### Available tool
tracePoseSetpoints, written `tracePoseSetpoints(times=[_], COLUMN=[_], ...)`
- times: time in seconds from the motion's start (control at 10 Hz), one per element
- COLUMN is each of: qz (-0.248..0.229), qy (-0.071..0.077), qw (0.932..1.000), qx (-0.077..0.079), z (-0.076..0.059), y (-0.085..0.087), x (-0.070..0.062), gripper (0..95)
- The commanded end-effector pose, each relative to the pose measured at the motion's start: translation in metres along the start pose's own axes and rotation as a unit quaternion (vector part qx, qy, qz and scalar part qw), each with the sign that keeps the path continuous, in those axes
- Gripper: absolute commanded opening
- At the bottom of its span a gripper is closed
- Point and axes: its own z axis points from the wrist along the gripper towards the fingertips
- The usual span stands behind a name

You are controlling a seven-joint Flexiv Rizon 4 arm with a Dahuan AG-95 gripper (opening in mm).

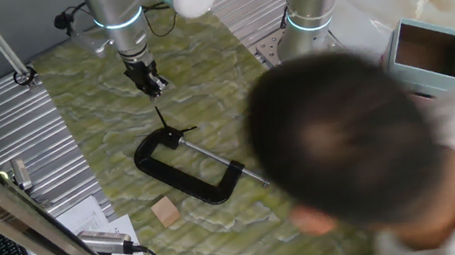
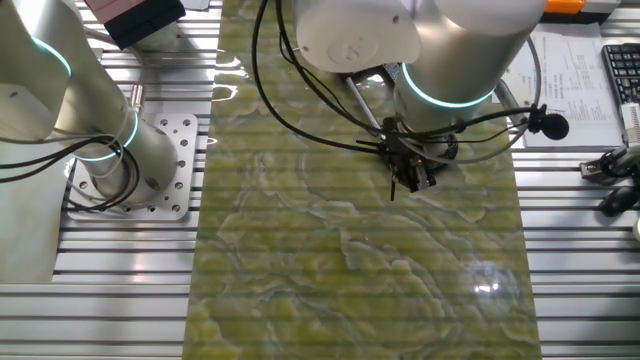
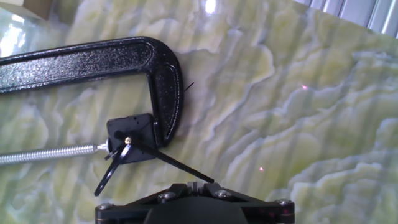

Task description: Turn the hands of a clock

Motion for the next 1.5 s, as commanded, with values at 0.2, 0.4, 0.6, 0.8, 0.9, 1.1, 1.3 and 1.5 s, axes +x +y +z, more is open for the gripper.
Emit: tracePoseSetpoints(times=[0.2,0.4,0.6,0.8,0.9,1.1,1.3,1.5], qz=[0.001,-0.005,-0.02,-0.019,-0.02,-0.019,-0.023,-0.027], qy=[-0.004,-0.003,-0.005,-0.009,-0.011,-0.014,-0.018,-0.02], qw=[1.0,1.0,0.9998,0.9997,0.9997,0.9997,0.9995,0.9994], qx=[0.002,0.005,0.005,0.007,0.008,0.009,0.011,0.012], z=[0.002,0.004,0.01,0.015,0.018,0.031,0.041,0.046], y=[-0.001,-0.003,-0.007,-0.01,-0.011,-0.013,-0.014,-0.015], x=[-0.002,-0.006,-0.011,-0.015,-0.017,-0.02,-0.021,-0.021], gripper=[0.0,0.0,0.0,0.0,0.0,0.0,0.0,0.0])
